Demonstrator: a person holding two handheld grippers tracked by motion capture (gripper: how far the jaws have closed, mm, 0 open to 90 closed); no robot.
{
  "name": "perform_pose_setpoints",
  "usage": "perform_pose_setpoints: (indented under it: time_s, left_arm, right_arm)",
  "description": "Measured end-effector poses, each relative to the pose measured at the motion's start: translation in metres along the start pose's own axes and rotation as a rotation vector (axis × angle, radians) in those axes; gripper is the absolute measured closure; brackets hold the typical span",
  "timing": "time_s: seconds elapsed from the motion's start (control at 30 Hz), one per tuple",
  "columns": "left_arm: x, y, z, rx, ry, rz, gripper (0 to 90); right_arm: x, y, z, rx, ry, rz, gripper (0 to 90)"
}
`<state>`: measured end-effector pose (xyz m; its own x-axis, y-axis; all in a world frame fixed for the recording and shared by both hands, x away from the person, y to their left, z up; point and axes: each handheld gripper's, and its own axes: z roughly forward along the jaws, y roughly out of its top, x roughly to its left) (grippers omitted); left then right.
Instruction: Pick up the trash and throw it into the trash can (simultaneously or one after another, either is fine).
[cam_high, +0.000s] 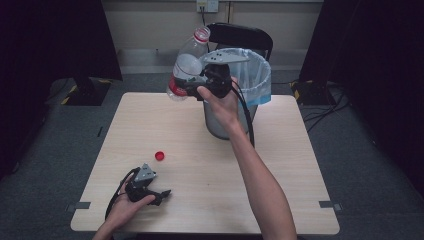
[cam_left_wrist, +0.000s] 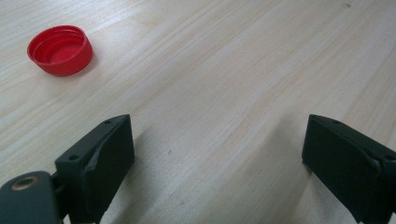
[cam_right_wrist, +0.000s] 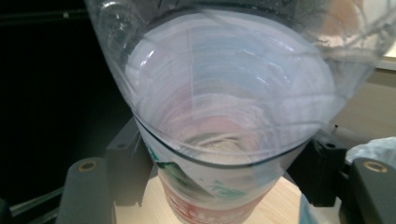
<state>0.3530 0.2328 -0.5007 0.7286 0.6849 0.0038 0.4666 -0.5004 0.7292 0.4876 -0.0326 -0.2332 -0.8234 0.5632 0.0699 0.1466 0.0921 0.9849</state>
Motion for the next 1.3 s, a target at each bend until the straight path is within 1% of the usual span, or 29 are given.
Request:
perform_pose_setpoints:
  time_s: [0.07,0.1,0.13,0.3,0.37,0.4,0.47,0.6,0.7,0.8,0.83,0.87,0.9,0.97,1.03,1.07,1.1,1.17,1.2,1.27,1.3]
  left_arm:
    - [0.0,0.0,0.0,0.001,0.001,0.0,8.8]
    - [0.0,0.0,0.0,0.0,0.0,0.0,8.8]
    - [0.0,0.0,0.0,0.0,0.0,0.0,8.8]
    - [0.0,0.0,0.0,0.0,0.0,0.0,8.8]
    - [0.0,0.0,0.0,0.0,0.0,0.0,8.8]
    - [0.0,0.0,0.0,0.0,0.0,0.0,8.8]
    - [0.0,0.0,0.0,0.001,0.003,0.0,8.8]
    - [0.0,0.0,0.0,0.0,0.0,0.0,8.8]
    - [0.0,0.0,0.0,0.001,0.005,0.0,8.8]
    - [0.0,0.0,0.0,0.001,0.0,0.0,8.7]
    - [0.0,0.0,0.0,0.0,0.0,0.0,8.7]
    - [0.0,0.0,0.0,0.0,0.0,0.0,8.8]
    - [0.0,0.0,0.0,0.0,0.0,0.0,8.8]
    - [0.0,0.0,0.0,0.0,0.001,0.0,8.8]
    - [0.0,0.0,0.0,0.0,0.0,0.0,8.8]
    - [0.0,0.0,0.0,0.001,0.001,0.0,8.8]
    - [0.0,0.0,0.0,0.0,0.001,0.0,8.8]
    - [0.0,0.0,0.0,0.001,0.0,0.0,8.8]
    - [0.0,0.0,0.0,0.002,0.003,0.0,8.8]
    - [0.0,0.0,0.0,0.001,0.0,0.0,8.8]
    - [0.0,0.0,0.0,0.001,0.0,0.0,8.8]
  right_arm:
    - [-0.005,0.003,-0.003,-0.009,-0.012,0.005,31.0]
    - [-0.01,0.004,-0.005,-0.024,-0.023,0.021,31.0]
    - [-0.01,0.004,-0.005,-0.024,-0.023,0.021,31.0]
    - [-0.024,0.001,-0.012,-0.053,-0.065,0.055,31.1]
    - [-0.026,0.001,-0.013,-0.056,-0.069,0.061,31.1]
    - [-0.029,0.002,-0.015,-0.064,-0.08,0.065,31.1]
    - [-0.031,0.003,-0.016,-0.066,-0.084,0.07,31.1]
    - [-0.04,0.006,-0.018,-0.077,-0.104,0.083,31.1]
    - [-0.047,0.009,-0.021,-0.104,-0.109,0.099,31.1]
    - [-0.056,0.01,-0.023,-0.097,-0.144,0.108,31.1]
    - [-0.056,0.01,-0.023,-0.097,-0.144,0.108,31.1]
    - [-0.062,0.01,-0.025,-0.096,-0.16,0.116,31.1]
    - [-0.062,0.01,-0.025,-0.096,-0.16,0.116,31.1]
    - [-0.068,0.01,-0.028,-0.102,-0.179,0.121,31.1]
    - [-0.073,0.011,-0.03,-0.104,-0.2,0.123,31.1]
    - [-0.077,0.012,-0.033,-0.102,-0.222,0.127,31.0]
    - [-0.077,0.012,-0.033,-0.102,-0.222,0.127,31.0]
    - [-0.082,0.011,-0.033,-0.091,-0.234,0.134,30.9]
    - [-0.084,0.01,-0.033,-0.078,-0.246,0.136,30.8]
    - [-0.089,0.007,-0.034,-0.061,-0.276,0.136,30.7]
    - [-0.092,0.005,-0.034,-0.052,-0.305,0.133,30.4]
